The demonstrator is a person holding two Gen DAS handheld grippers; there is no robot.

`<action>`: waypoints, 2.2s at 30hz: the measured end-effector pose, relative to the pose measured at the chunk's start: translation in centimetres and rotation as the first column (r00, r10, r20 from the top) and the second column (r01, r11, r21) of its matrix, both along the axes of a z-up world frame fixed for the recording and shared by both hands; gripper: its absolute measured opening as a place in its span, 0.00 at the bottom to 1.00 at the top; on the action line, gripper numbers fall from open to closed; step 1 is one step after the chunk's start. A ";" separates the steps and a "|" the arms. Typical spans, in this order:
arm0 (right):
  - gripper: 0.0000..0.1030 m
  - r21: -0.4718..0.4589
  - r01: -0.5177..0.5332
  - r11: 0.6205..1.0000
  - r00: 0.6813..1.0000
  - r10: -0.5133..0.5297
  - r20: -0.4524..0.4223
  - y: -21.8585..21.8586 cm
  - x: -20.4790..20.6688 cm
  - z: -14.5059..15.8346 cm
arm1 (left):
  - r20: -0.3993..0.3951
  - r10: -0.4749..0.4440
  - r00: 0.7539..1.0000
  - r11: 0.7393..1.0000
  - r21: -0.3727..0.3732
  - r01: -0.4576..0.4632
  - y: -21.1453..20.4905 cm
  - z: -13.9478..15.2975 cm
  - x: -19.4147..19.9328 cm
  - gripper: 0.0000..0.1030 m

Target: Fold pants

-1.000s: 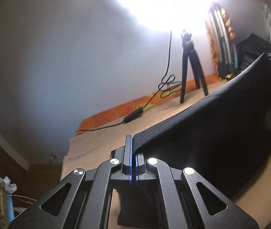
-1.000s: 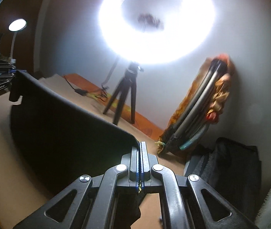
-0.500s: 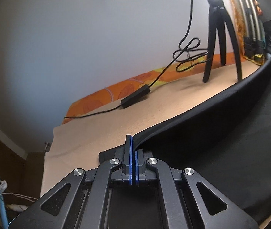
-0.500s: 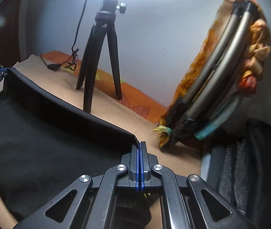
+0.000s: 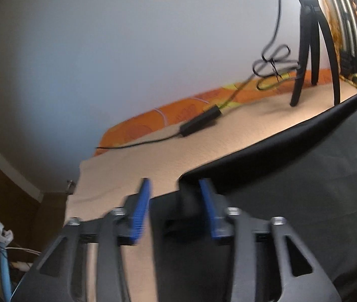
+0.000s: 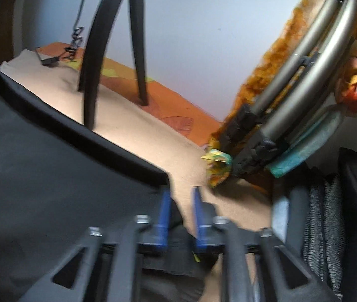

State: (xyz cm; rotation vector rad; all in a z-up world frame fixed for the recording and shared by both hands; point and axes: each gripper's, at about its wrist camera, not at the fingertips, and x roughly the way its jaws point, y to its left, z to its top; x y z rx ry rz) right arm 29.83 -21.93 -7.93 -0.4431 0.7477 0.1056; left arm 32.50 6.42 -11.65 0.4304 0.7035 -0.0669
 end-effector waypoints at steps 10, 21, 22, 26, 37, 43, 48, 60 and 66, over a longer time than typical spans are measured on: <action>0.69 0.153 0.038 0.988 0.998 -0.046 0.049 -3.5 -5.3 3.4 | -0.004 -0.081 0.997 0.978 -0.195 0.079 2.8 3.7 -8.0 0.50; 0.74 0.266 0.014 0.964 1.000 -0.013 -0.006 -4.9 -16.8 3.3 | -0.133 -0.315 0.940 0.905 -0.340 0.255 -1.1 1.3 -15.6 0.50; 0.74 0.266 0.016 0.964 1.000 -0.012 -0.013 -4.5 -17.1 3.1 | -0.155 -0.333 0.930 0.899 -0.350 0.263 -1.6 0.9 -15.7 0.50; 0.74 0.245 0.033 0.969 0.998 -0.019 -0.058 -4.0 -18.3 1.0 | -0.187 -0.360 0.914 0.891 -0.359 0.277 -2.5 0.2 -15.8 0.50; 0.50 0.255 0.015 0.967 0.994 0.014 -0.110 -3.4 -16.4 -0.9 | -0.267 -0.396 0.879 0.885 -0.365 0.288 -6.0 -2.3 -14.4 0.51; 0.32 0.317 0.011 0.948 0.995 0.020 -0.094 -3.9 -15.4 -0.4 | -0.257 -0.425 0.868 0.873 -0.370 0.318 -7.3 -2.3 -13.7 0.55; 0.34 0.343 0.016 0.939 0.995 0.019 -0.099 -4.0 -14.9 -0.3 | -0.239 -0.445 0.863 0.855 -0.401 0.329 -8.6 -2.4 -12.6 0.56; 0.35 0.400 0.086 0.912 0.994 -0.052 -0.095 -5.5 -15.0 0.1 | -0.231 -0.624 0.746 0.749 -0.451 0.486 -9.5 -2.0 -15.4 0.35; 0.55 0.395 0.107 0.913 0.992 -0.074 -0.098 -6.3 -15.9 1.1 | -0.239 -0.617 0.750 0.770 -0.380 0.512 -9.4 -1.7 -16.6 0.36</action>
